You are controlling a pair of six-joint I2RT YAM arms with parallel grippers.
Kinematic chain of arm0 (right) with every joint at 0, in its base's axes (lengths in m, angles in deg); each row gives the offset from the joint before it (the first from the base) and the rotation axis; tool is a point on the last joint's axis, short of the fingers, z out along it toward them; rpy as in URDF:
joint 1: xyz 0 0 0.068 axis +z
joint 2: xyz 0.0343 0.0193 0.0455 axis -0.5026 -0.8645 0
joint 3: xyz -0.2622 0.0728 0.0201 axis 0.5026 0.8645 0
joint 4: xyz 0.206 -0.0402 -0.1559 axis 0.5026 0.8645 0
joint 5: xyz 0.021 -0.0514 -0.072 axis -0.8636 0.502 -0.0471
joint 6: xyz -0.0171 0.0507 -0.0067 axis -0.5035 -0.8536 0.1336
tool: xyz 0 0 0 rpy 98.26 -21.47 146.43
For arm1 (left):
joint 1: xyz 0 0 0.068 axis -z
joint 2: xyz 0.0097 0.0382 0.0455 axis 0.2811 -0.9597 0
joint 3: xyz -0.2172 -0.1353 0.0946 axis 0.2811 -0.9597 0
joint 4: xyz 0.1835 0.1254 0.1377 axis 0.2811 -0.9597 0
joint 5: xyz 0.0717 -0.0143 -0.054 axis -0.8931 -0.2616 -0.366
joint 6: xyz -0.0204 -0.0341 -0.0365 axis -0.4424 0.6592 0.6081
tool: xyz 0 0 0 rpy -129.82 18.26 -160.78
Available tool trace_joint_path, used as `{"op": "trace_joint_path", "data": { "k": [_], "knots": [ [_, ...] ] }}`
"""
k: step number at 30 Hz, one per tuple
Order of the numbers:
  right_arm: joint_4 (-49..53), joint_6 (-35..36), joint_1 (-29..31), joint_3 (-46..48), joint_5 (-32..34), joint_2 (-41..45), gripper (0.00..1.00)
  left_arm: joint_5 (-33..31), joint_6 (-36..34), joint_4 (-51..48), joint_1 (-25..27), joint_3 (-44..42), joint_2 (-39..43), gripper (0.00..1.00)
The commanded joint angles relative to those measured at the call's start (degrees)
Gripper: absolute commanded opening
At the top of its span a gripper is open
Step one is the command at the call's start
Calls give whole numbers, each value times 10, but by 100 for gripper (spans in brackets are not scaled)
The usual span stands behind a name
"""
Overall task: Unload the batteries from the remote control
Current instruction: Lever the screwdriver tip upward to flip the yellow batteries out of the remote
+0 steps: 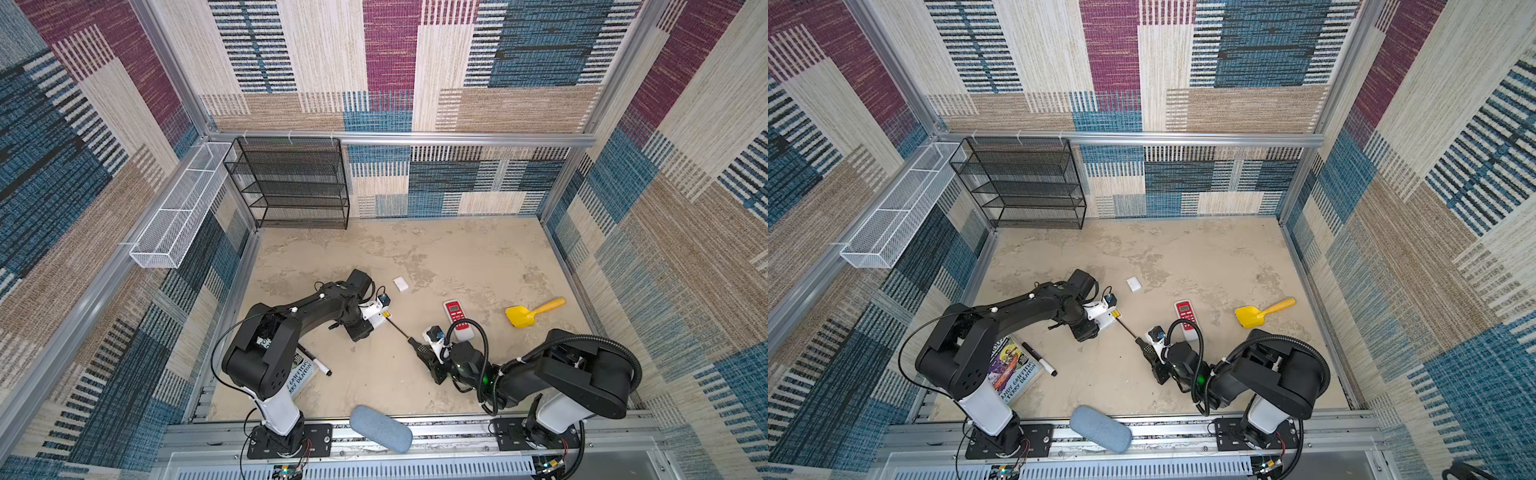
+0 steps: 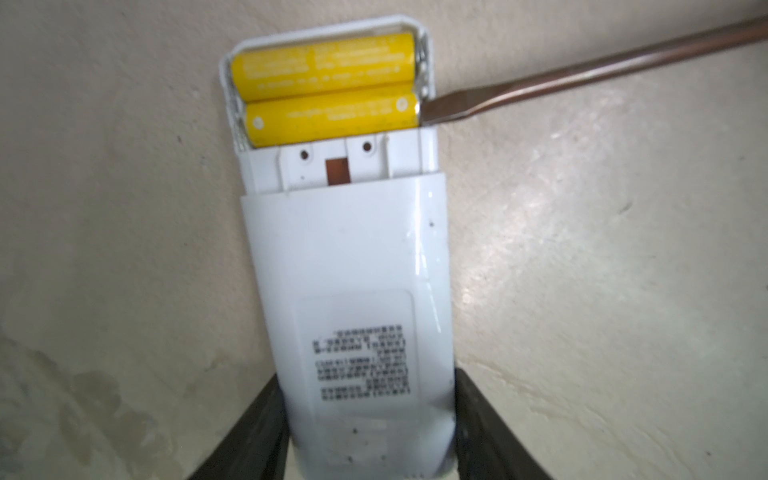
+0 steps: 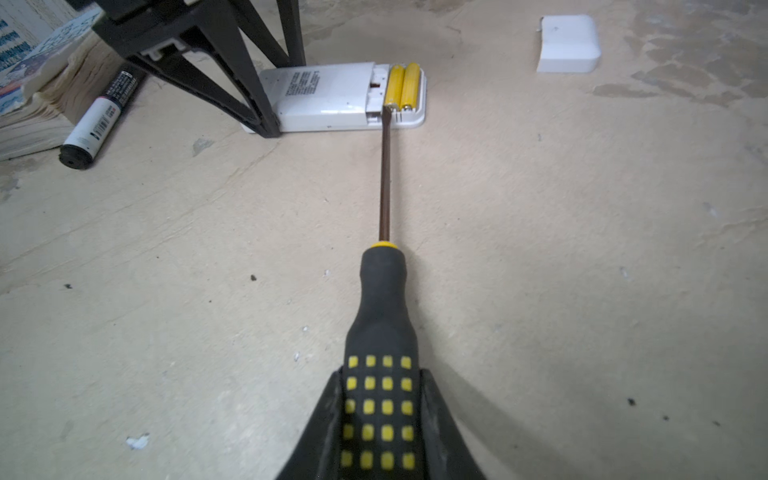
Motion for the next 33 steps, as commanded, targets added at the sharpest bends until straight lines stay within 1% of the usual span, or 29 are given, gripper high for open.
{"op": "trace_joint_path", "data": {
  "k": [1,13,21,33],
  "knots": [
    [-44,0,3,-3,66,-10,0,119,-44,-76,7,-7,-12,57],
    [-78,15,17,-2,111,-12,0,130,-45,-86,7,-4,-16,57],
    [-77,17,20,1,124,2,0,127,-44,-86,6,-4,-18,56],
    [-68,16,21,-6,115,-8,0,113,-39,-88,5,1,-26,55]
  ]
}}
